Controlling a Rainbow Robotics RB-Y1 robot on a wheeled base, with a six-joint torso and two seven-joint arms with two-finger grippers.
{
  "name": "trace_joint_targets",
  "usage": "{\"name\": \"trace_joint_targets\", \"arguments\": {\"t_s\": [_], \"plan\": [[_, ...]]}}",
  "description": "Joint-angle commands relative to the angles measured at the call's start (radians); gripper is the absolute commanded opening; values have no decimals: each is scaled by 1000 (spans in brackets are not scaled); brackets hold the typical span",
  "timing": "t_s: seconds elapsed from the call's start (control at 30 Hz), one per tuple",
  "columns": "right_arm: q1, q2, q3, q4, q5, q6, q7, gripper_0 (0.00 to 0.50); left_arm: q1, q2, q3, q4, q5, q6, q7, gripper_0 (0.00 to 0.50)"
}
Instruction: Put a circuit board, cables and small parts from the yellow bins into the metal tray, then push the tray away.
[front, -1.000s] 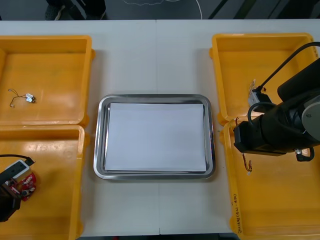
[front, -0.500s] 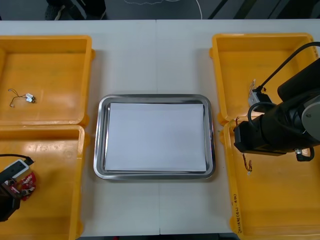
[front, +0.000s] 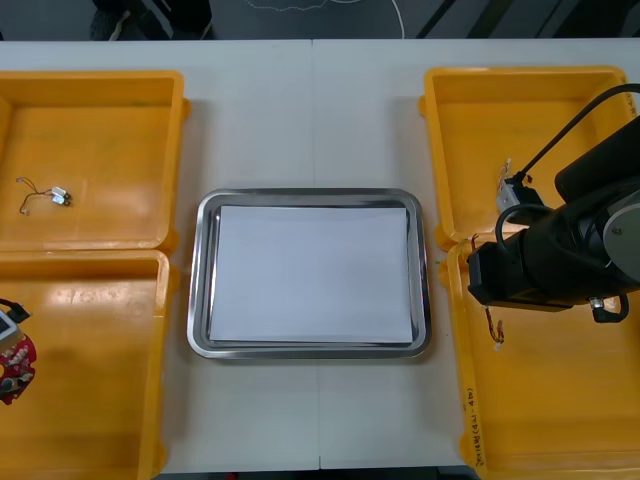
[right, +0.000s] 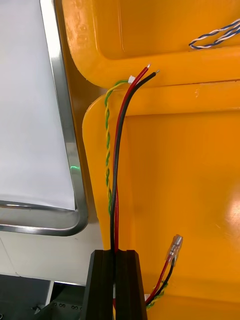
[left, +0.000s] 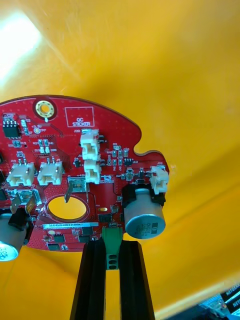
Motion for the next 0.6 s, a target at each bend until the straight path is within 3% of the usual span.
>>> {"name": "trace_joint_targets", "arguments": {"t_s": [0.03,0.43,0.6], "plan": [[-21,-1,12,-5,4,5,-28,0,-39,-4,57,-89,30,50,173,0],[-21,-3,12,-5,7,5,-26,0,-133,119,-2,-213,94,50,540,0],[-21,-4,12,-5,6,5,-26,0,-179,167,-24,-215,165,50,678,0]]}}
